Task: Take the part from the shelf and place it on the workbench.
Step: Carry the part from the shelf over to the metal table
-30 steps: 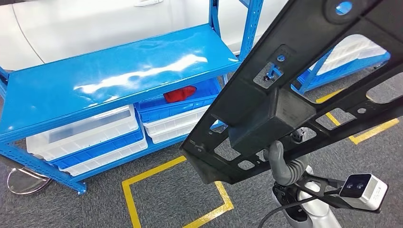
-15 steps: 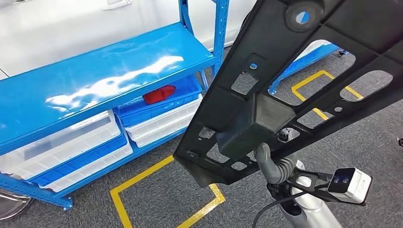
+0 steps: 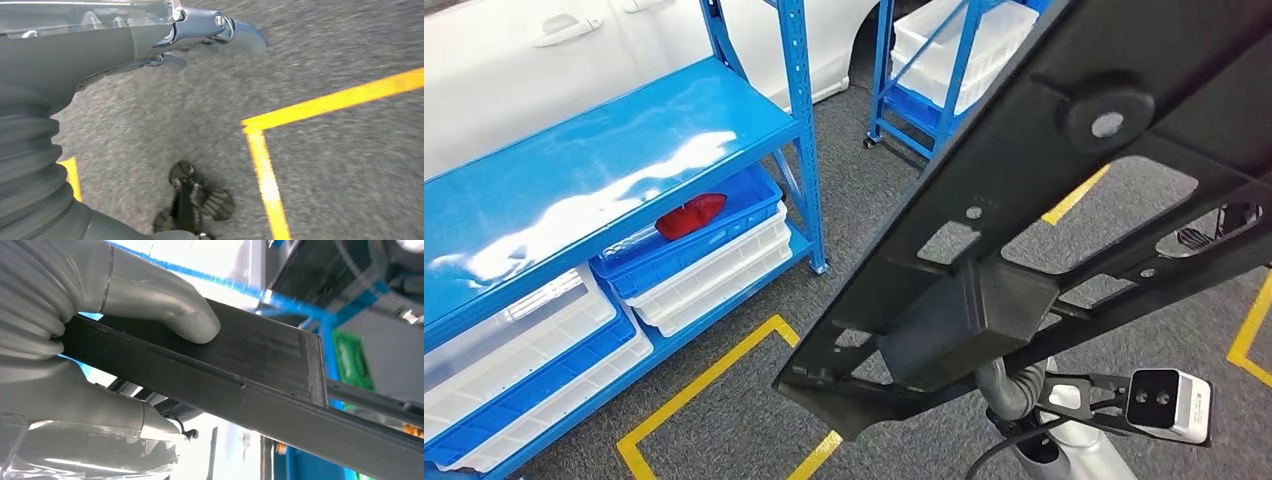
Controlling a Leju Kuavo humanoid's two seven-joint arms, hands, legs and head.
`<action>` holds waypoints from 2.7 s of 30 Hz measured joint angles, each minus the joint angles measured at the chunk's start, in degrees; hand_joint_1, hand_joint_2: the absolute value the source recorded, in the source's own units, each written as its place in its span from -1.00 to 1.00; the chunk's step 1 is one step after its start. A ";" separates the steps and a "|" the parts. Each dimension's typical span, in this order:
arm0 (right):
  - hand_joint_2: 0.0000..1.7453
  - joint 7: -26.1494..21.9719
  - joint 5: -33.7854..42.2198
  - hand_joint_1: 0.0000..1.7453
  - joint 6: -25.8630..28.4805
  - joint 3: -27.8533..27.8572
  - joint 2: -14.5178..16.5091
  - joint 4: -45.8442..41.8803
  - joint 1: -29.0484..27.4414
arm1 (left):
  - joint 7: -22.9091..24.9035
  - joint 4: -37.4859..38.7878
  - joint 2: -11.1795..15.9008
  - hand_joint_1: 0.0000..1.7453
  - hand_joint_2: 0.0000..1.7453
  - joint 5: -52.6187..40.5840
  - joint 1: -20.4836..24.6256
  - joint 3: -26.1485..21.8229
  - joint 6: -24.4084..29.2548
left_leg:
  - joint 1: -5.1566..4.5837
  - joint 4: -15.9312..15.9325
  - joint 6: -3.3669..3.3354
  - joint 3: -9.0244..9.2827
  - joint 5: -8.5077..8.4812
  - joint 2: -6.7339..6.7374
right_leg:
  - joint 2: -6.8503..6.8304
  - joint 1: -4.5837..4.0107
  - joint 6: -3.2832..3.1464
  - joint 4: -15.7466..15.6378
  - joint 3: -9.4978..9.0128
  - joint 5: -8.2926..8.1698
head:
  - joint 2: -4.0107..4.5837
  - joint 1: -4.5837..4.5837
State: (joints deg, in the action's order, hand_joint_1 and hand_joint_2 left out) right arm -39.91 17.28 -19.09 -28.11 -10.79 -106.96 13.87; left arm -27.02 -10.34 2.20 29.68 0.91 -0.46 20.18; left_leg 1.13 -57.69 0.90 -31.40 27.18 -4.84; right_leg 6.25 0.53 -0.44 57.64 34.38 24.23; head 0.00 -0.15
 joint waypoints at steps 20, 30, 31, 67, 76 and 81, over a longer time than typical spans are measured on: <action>1.00 0.30 -0.71 1.00 4.41 -0.03 0.71 0.93 1.16 | 2.83 0.00 0.70 -1.00 1.00 -3.02 0.47 0.48 -1.84 | -0.29 -1.50 0.80 0.24 2.01 8.45 | -7.21 0.02 -0.35 -1.32 -0.76 -0.02 | 0.00 0.52; 1.00 3.11 -2.08 1.00 8.22 -0.67 1.10 0.05 1.80 | 5.67 0.02 0.06 -1.00 1.00 -4.71 0.46 2.06 -3.13 | 0.32 -0.93 0.58 -0.34 0.05 0.76 | -0.48 -0.15 0.12 0.09 -0.12 0.15 | 0.00 0.09; 1.00 3.21 -2.07 1.00 8.77 -0.74 0.98 -0.15 1.76 | 6.21 0.03 0.01 -1.00 1.00 -4.87 0.52 2.21 -3.18 | 0.23 -0.41 0.33 -0.17 0.19 0.43 | 0.08 -0.11 0.50 0.16 0.13 0.06 | 0.00 0.10; 1.00 -0.02 2.68 1.00 -0.42 2.16 -6.16 -0.46 -2.51 | 4.19 0.09 -2.48 -1.00 1.00 -0.44 -0.78 -0.65 -1.39 | -0.60 1.01 -2.13 0.22 -1.00 4.57 | -3.97 0.10 1.74 5.86 2.93 3.69 | 0.01 0.42; 1.00 -0.02 -4.09 1.00 -0.18 3.58 -3.53 -1.38 -6.31 | 3.70 0.09 -2.61 -1.00 1.00 -1.97 -0.92 -0.57 -3.19 | -1.30 1.01 -1.42 0.71 -0.28 10.05 | -9.97 -0.46 0.94 0.18 -0.62 1.14 | 0.01 0.45; 1.00 -0.04 -5.90 1.00 0.16 3.73 -2.44 -2.93 -8.52 | 3.95 0.09 -2.53 -1.00 1.00 -2.55 -0.50 -0.12 -4.01 | -0.96 -0.94 0.21 0.69 1.83 9.21 | -7.58 -0.33 -0.52 -1.41 -1.31 0.63 | 0.00 0.25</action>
State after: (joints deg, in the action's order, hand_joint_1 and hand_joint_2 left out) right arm -39.95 11.38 -18.93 -24.38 -13.23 -109.89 5.35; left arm -23.07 -10.25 -0.33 27.13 0.42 -0.57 16.17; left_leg 0.18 -58.63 1.11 -30.71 29.01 4.38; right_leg -1.33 0.20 -0.96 56.23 33.07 24.87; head 0.00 0.10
